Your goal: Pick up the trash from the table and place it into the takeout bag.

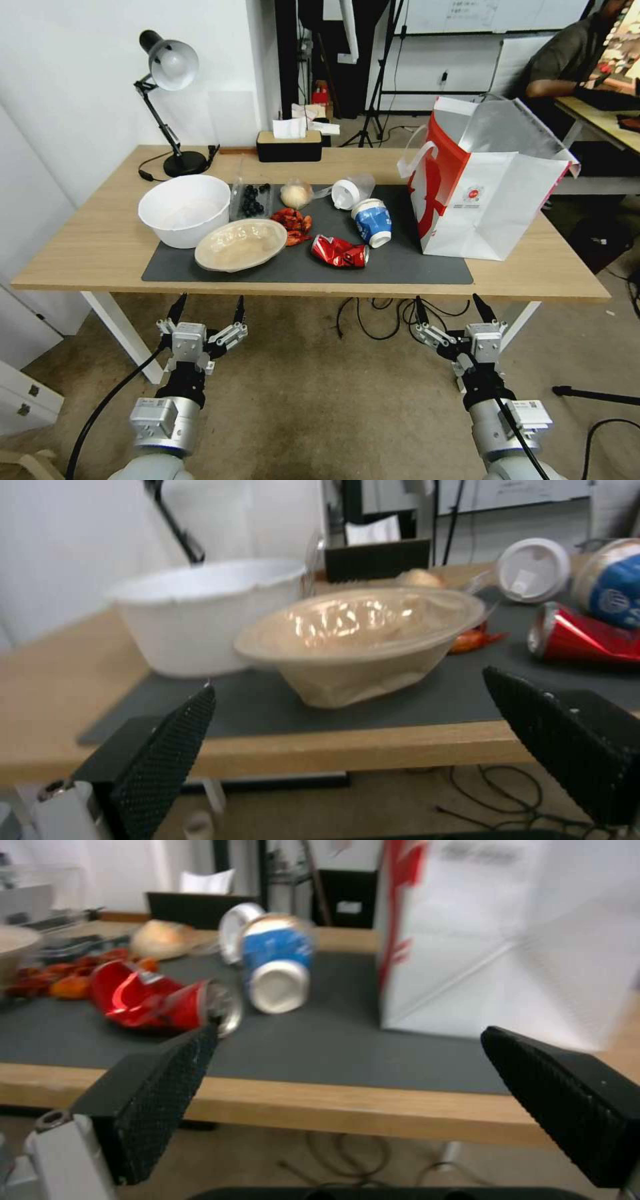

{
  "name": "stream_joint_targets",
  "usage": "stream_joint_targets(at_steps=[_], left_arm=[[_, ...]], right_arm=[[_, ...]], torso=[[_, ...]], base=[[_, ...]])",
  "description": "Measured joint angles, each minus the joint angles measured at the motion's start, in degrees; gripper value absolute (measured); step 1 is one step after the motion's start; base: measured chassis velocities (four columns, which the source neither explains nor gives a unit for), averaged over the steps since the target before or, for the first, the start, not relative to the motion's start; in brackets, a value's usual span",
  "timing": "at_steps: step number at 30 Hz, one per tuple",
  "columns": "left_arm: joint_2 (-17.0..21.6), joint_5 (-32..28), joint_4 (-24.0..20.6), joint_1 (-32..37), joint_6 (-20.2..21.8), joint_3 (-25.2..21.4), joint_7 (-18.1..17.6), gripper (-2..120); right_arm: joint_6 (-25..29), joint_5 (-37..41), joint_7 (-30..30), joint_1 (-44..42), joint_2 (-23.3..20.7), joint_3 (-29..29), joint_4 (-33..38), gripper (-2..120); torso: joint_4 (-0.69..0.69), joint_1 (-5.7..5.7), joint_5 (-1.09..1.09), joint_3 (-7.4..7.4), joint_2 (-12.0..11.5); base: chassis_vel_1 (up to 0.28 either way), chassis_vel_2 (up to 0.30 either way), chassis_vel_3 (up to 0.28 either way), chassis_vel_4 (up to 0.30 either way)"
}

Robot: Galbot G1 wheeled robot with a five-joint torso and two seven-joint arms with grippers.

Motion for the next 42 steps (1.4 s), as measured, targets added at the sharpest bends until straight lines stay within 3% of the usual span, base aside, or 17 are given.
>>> stream_joint_targets(at_steps=[1, 4, 7, 19, 31, 39, 42], left_arm=[[0.0, 0.0, 0.0, 0.0, 0.0, 0.0, 0.0, 100], [-3.55, -4.91, 4.26, -6.61, 7.15, 3.5, -4.97, 100], [-3.9, -5.71, 5.23, -7.15, 7.08, 3.56, -5.45, 100], [-3.88, -5.48, 4.8, -5.86, 4.71, 3.23, -5.33, 100], [-3.69, -5.18, 4.06, -5.14, 4.25, 2.51, -4.98, 100], [-3.84, -1.14, 3.65, -3.85, 3.04, 2.63, -3.53, 100], [-3.86, -1.14, 3.66, -3.91, 2.84, 2.33, -3.53, 100]], right_arm=[[0.0, 0.0, 0.0, 0.0, 0.0, 0.0, 0.0, 100], [-6.68, 4.94, -0.94, 8.65, -2.85, -4.58, -6.03, 100], [-9.85, 7.27, -1.37, 12.75, -4.23, -6.68, -8.9, 100], [-4.8, 10.08, -1.45, 15.59, -5.54, -6.34, -12.29, 100], [-4.38, 9.82, -1.15, 14.8, -5.26, -6.33, -11.28, 100], [-4.42, 8.4, -1.01, 13.69, -5.52, -6.33, -10.26, 100], [-1.08, 9.55, -1.84, 14.76, -6.07, -6.64, -11.12, 100]], torso=[[0.0, 0.0, 0.0, 0.0, 0.0], [-0.03, 0.03, 0.0, 0.02, -0.01], [0.03, 0.03, 0.02, 0.02, -0.02], [0.0, 0.02, -0.01, 0.0, -0.01], [0.0, 0.0, -0.01, 0.01, 0.0], [0.0, 0.0, -0.01, 0.0, 0.0], [-0.01, 0.01, -0.01, 0.0, 0.0]], base=[[0.0, 0.0, 0.0, 0.0], [0.0, 0.0, 0.0, 0.0], [0.0, 0.0, 0.0, 0.0], [0.0, 0.0, 0.0, 0.0], [0.0, 0.0, 0.0, 0.0], [0.0, 0.0, 0.0, 0.0], [0.0, 0.0, 0.0, 0.0]])
